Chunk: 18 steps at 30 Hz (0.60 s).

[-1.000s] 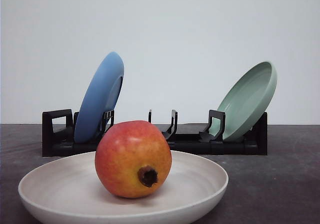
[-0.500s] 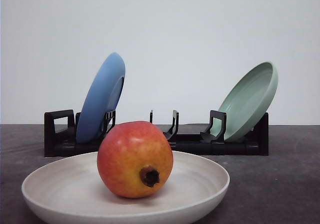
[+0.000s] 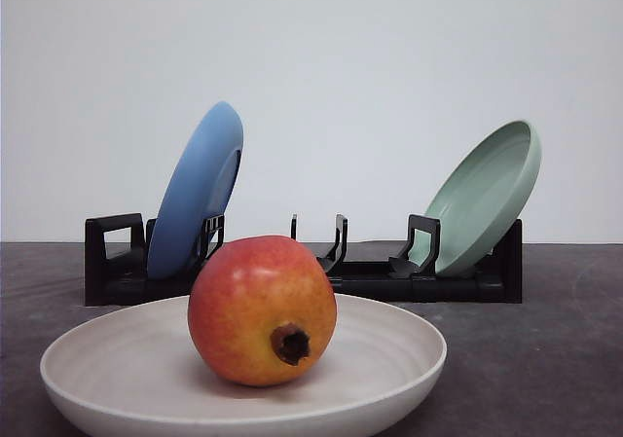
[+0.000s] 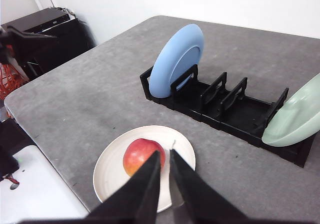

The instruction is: Place pomegranate in white plate

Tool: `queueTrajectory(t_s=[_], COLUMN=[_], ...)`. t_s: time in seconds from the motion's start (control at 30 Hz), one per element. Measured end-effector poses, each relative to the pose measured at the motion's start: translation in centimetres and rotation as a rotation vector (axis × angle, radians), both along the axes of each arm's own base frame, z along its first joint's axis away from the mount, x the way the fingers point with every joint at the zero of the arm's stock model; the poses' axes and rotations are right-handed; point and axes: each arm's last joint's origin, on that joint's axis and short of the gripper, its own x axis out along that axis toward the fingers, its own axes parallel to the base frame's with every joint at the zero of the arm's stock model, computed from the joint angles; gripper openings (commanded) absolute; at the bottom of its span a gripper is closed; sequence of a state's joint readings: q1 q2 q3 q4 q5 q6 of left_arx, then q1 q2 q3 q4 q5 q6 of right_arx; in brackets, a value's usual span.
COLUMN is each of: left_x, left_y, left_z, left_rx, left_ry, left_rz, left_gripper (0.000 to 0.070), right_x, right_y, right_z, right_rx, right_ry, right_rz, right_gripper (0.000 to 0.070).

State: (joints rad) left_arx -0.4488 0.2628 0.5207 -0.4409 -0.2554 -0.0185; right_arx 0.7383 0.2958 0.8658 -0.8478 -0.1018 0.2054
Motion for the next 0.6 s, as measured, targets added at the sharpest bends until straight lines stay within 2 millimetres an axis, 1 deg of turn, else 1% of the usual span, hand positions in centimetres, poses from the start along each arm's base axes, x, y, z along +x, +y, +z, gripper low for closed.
queueTrajectory(t_s=[0.13, 0.2, 0.27, 0.43, 0.6], left_x=[0.3, 0.5, 0.7, 1.2, 1.4], left_y=[1.3, 1.7, 2.0, 2.6, 2.9], left_z=[-3.9, -5.9, -7.4, -9.9, -10.8], left_rx=[0.042, 0.051, 0.050, 0.064, 0.067], left_ry=[-0.050, -0.049, -0.050, -0.015, 0.005], left_rz=[0.113, 0.137, 0.142, 0.199, 0.221], left_gripper=[0.0000, 0.0000, 0.0000, 0.0000, 0.0000], right_x=[0.0, 0.0, 0.0, 0.0, 0.0], right_y=[0.0, 0.0, 0.0, 0.0, 0.0], right_z=[0.0, 0.0, 0.0, 0.0, 0.0], right_rx=[0.000, 0.000, 0.000, 0.000, 0.000], right_ry=[0.000, 0.000, 0.000, 0.000, 0.000], right_rz=[0.000, 0.000, 0.000, 0.000, 0.000], right_gripper=[0.0028, 0.0028, 0.0028, 0.0028, 0.0028])
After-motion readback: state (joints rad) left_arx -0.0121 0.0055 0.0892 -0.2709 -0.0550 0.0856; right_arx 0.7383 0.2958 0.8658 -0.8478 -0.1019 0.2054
